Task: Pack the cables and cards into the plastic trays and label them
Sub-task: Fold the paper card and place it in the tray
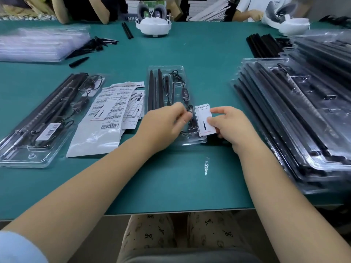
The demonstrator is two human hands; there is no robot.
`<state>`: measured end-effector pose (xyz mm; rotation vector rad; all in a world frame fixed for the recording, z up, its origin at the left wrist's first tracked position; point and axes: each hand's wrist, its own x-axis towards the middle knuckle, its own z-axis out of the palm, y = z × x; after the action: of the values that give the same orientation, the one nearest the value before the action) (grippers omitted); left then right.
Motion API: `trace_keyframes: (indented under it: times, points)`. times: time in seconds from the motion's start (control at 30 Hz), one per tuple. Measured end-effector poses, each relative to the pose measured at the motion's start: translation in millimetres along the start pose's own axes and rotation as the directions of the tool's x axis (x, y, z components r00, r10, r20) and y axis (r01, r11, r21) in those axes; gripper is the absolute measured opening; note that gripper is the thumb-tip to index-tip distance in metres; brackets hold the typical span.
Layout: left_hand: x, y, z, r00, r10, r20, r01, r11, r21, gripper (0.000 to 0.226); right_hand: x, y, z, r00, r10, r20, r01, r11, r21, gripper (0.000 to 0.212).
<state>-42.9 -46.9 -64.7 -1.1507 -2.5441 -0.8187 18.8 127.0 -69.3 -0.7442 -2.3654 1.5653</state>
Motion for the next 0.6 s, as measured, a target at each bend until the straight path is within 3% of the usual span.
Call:
trace_keyframes:
  times: [0.07,0.17,0.37,0.6]
  points:
    - [-3,4,2,0.993,0.115,0.030,-0.118,0.987,0.106,0.042,1,-1,0,1.000,0.006,0.016,-0.006,1.000,0.009,0.029]
    - [-8,6,4,0.986,0.167,0.024,-0.169,0.974,0.148,0.054,1,-1,0,1.000,0.010,0.026,-0.010,1.000,-0.017,0.029]
    - [-13,9,4,0.950,0.313,0.008,-0.311,0.940,0.142,0.032,0,-3,1,0.999,0.002,0.038,-0.001,0.999,-0.039,0.025]
    - [-15,14,0,0.982,0.176,-0.070,-0.169,0.981,0.091,0.038,-3,-3,2,0.999,-0.020,0.049,0.016,0.997,0.074,0.023]
